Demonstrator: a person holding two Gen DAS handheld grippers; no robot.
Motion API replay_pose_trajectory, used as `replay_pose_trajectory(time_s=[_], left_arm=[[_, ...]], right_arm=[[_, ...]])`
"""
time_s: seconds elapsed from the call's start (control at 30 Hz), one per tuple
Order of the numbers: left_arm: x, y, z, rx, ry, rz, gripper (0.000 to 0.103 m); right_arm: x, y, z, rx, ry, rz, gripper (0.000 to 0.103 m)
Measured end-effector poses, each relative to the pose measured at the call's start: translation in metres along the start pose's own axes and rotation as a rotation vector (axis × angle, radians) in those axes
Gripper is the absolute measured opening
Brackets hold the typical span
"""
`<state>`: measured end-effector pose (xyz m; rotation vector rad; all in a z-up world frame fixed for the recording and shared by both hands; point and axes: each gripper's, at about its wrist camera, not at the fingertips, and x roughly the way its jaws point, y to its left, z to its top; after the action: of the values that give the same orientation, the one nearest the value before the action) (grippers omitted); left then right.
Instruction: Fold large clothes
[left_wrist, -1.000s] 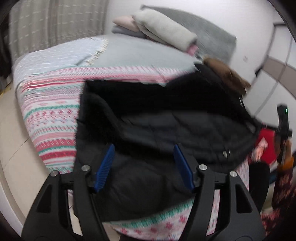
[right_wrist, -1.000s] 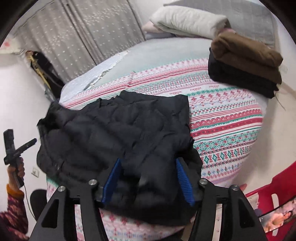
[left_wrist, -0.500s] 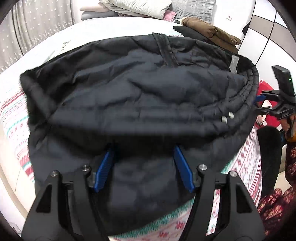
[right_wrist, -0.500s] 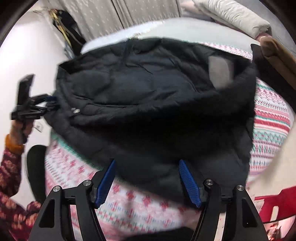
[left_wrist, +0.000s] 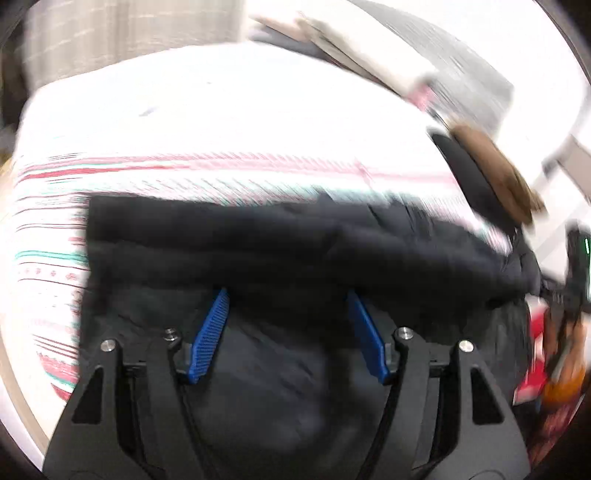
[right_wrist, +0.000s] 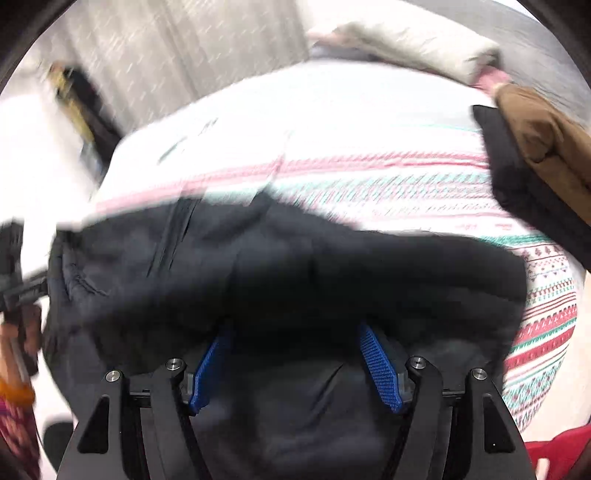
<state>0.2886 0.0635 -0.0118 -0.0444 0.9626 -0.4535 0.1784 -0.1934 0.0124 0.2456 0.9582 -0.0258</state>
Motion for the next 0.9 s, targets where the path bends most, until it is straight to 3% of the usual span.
replay_pose_trajectory(time_s=[0.1,0.17,0.23,0.33,0.47,0.53,0.6,0.67,0.73,0.8,0.83,0.9], left_arm=[[-0.022,0.027,0.017,-0.15,-0.106,0.116,0.067],[-0.033,0.041,0.018,-0.216,-0.14,0.152,0.068],[-0.037,0.055,0.015,-0.272,-0.15,0.136,0.076],[-0.031,0.077,-0.001,-0.317,-0.113,0.119,0.077],[-0.015,0.091,-0.011,-0.36,-0.044,0.036,0.077],[-0.011,0.088,-0.013,-0.334,-0.011,-0.019,0.077],[-0.008,0.08,-0.015,-0.277,0.007,-0.019,0.077],[-0.005,0.072,-0.016,-0.244,0.02,0.024,0.068],[0.001,0.07,-0.017,-0.249,0.03,0.068,0.041],[0.004,0.075,-0.016,-0.266,0.023,0.096,0.024],[0.004,0.08,-0.017,-0.292,0.003,0.103,0.013],[0.0,0.086,-0.016,-0.348,-0.052,0.1,0.008]], right_arm=[[-0.01,-0.03,0.016,0.116,-0.078,-0.105,0.07],[-0.025,-0.056,0.022,0.214,-0.13,-0.127,0.07],[-0.038,-0.081,0.021,0.308,-0.18,-0.109,0.071],[-0.043,-0.111,0.007,0.393,-0.201,-0.049,0.075],[-0.023,-0.133,-0.008,0.462,-0.045,-0.04,0.075],[-0.01,-0.139,-0.015,0.486,0.058,-0.037,0.075],[0.001,-0.139,-0.024,0.495,0.109,0.002,0.075],[0.0,-0.132,-0.027,0.465,0.109,0.037,0.071],[-0.004,-0.116,-0.022,0.382,0.082,0.018,0.047],[-0.004,-0.103,-0.018,0.327,0.064,-0.032,0.017],[-0.003,-0.097,-0.016,0.299,0.049,-0.064,0.014],[-0.004,-0.089,-0.01,0.26,-0.001,-0.103,0.009]])
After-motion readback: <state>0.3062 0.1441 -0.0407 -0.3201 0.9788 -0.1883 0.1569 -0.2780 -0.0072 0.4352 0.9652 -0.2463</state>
